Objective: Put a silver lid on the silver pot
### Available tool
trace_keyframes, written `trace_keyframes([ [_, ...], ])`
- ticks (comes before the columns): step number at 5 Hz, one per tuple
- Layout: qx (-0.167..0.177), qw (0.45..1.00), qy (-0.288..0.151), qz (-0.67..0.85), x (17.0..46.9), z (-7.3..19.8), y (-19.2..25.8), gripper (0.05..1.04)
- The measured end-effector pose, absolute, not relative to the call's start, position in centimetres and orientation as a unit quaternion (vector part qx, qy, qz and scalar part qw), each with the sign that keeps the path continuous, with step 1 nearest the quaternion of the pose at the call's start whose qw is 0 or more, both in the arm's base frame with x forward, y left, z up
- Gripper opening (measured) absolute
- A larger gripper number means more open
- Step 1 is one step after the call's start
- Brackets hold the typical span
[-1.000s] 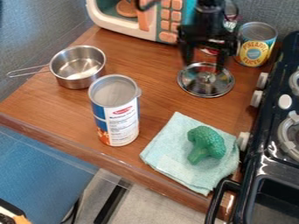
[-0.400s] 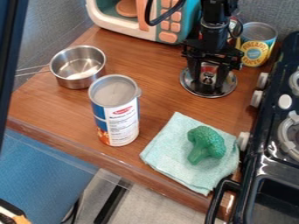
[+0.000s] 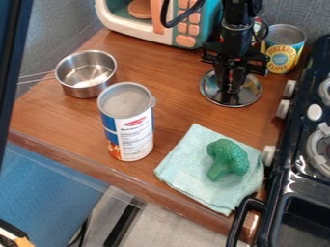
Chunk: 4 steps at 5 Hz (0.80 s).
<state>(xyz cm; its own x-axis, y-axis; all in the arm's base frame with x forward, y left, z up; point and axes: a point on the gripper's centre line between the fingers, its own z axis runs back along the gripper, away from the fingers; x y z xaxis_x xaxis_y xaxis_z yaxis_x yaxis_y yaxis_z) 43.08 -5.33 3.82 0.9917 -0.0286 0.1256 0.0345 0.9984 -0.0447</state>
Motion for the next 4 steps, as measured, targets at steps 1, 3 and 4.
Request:
trace_keyframes([
  [1, -0.021, 0.998, -0.061, -0.019, 43.3, 4.4, -5.3, 0.281],
  [3, -0.006, 0.990, -0.140, -0.005, 44.2, 12.5, -4.4, 0.281],
  [4, -0.001, 0.988, -0.154, 0.031, 42.1, 15.1, -0.6, 0.280],
])
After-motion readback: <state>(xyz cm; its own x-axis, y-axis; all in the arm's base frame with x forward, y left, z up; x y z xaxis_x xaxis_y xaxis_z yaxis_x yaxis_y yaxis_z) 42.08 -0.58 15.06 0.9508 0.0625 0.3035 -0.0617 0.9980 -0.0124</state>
